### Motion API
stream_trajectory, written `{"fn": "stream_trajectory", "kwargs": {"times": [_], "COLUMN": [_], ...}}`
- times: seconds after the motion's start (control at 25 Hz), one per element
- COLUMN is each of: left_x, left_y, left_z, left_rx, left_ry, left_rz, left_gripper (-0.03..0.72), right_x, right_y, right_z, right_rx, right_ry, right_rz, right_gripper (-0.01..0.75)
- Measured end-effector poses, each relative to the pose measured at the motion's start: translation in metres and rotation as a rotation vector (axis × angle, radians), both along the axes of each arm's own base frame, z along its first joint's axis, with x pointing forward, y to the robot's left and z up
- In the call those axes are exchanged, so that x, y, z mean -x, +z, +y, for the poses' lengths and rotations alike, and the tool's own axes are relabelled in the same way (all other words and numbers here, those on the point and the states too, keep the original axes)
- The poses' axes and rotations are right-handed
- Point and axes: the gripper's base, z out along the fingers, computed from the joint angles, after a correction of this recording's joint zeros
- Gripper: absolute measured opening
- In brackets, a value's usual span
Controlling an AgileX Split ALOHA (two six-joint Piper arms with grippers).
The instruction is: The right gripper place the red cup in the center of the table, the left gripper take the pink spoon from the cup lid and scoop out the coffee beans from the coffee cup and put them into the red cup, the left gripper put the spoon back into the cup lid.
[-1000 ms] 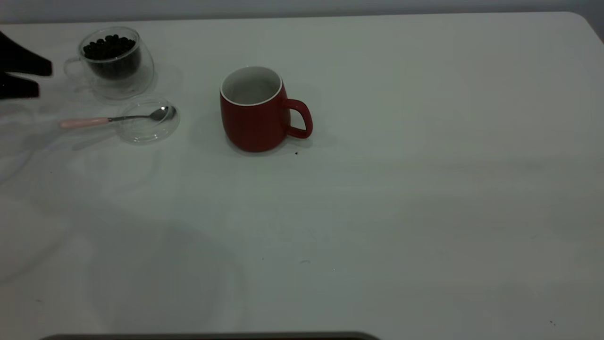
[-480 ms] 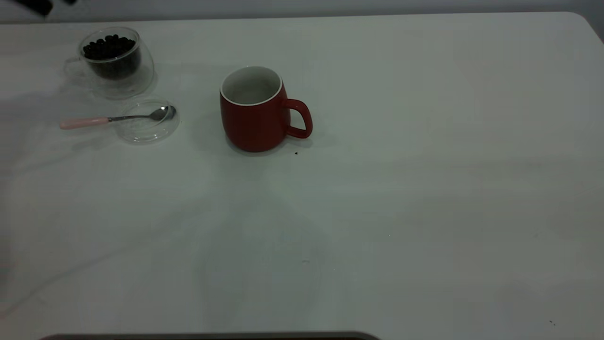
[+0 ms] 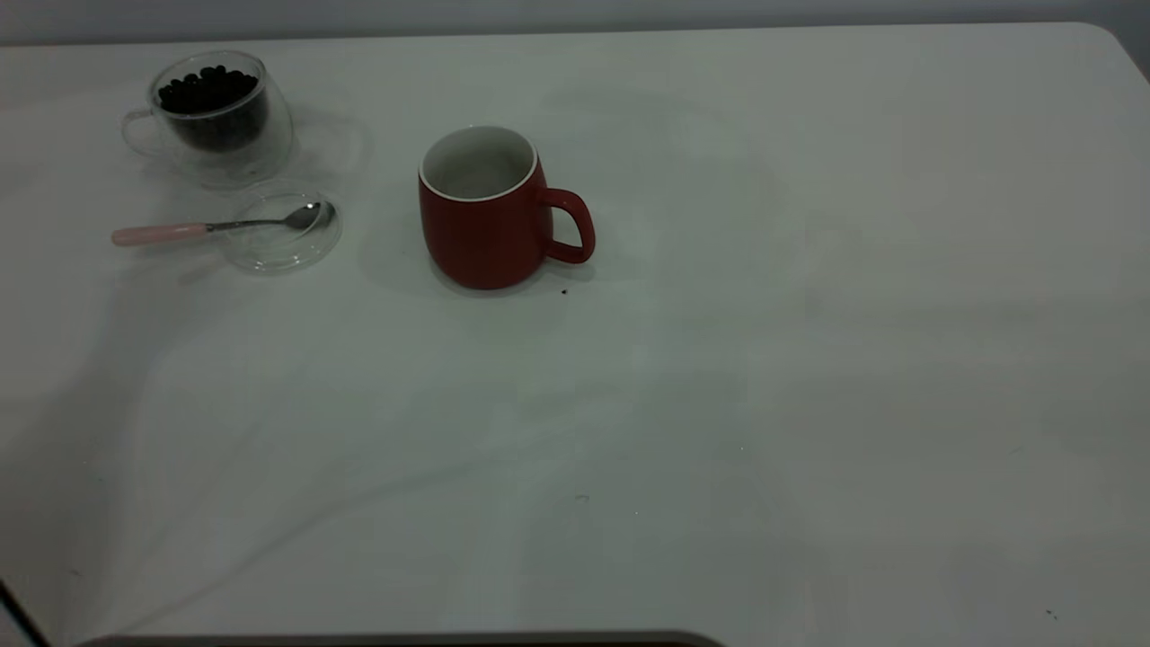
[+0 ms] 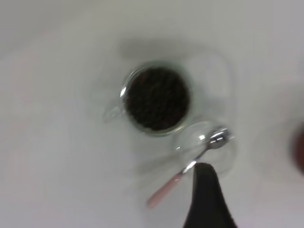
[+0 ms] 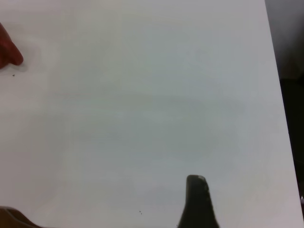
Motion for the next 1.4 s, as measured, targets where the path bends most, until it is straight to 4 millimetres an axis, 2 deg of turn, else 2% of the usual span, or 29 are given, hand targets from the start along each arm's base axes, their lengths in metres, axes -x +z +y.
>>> {"fn": "stream_trajectory", "kwargs": {"times": [0.12, 0.2, 0.24, 0.48, 0.64, 0.8, 0.92, 1.08, 1.16, 1.28, 1.4], "left_x": [0.021, 0.043, 0.054, 0.125, 0.169, 0.226, 0.280, 0.347, 0.375, 0.406, 0.427], "left_y": [0.021, 0.033, 0.033, 0.053, 0.057, 0.047, 0.041, 0.021, 0.007, -0.008, -0.018], "left_z": [-0.011, -0.012, -0.011, 0.004, 0.013, 0.026, 0.038, 0.052, 0.059, 0.068, 0.073], "left_rx": [0.017, 0.019, 0.016, 0.009, 0.017, 0.021, 0.027, 0.048, 0.062, 0.085, 0.092], "left_ry": [-0.026, -0.036, -0.039, -0.037, -0.007, 0.024, 0.027, 0.027, 0.035, 0.089, 0.141], "left_rz": [-0.016, -0.009, 0.013, 0.042, 0.055, 0.086, 0.062, 0.003, -0.042, -0.126, -0.200], "left_gripper": [0.559, 0.559, 0.559, 0.559, 0.559, 0.559, 0.559, 0.559, 0.559, 0.559, 0.559], "right_x": [0.000, 0.000, 0.000, 0.000, 0.000, 0.000, 0.000, 0.000, 0.000, 0.000, 0.000], "right_y": [0.000, 0.000, 0.000, 0.000, 0.000, 0.000, 0.000, 0.000, 0.000, 0.000, 0.000], "right_z": [0.000, 0.000, 0.000, 0.000, 0.000, 0.000, 0.000, 0.000, 0.000, 0.000, 0.000], "right_rx": [0.000, 0.000, 0.000, 0.000, 0.000, 0.000, 0.000, 0.000, 0.000, 0.000, 0.000], "right_ry": [0.000, 0.000, 0.000, 0.000, 0.000, 0.000, 0.000, 0.000, 0.000, 0.000, 0.000], "right_rz": [0.000, 0.000, 0.000, 0.000, 0.000, 0.000, 0.000, 0.000, 0.000, 0.000, 0.000], "right_gripper": [0.591, 0.591, 0.591, 0.591, 0.591, 0.591, 0.591, 0.591, 0.591, 0.591, 0.591]}}
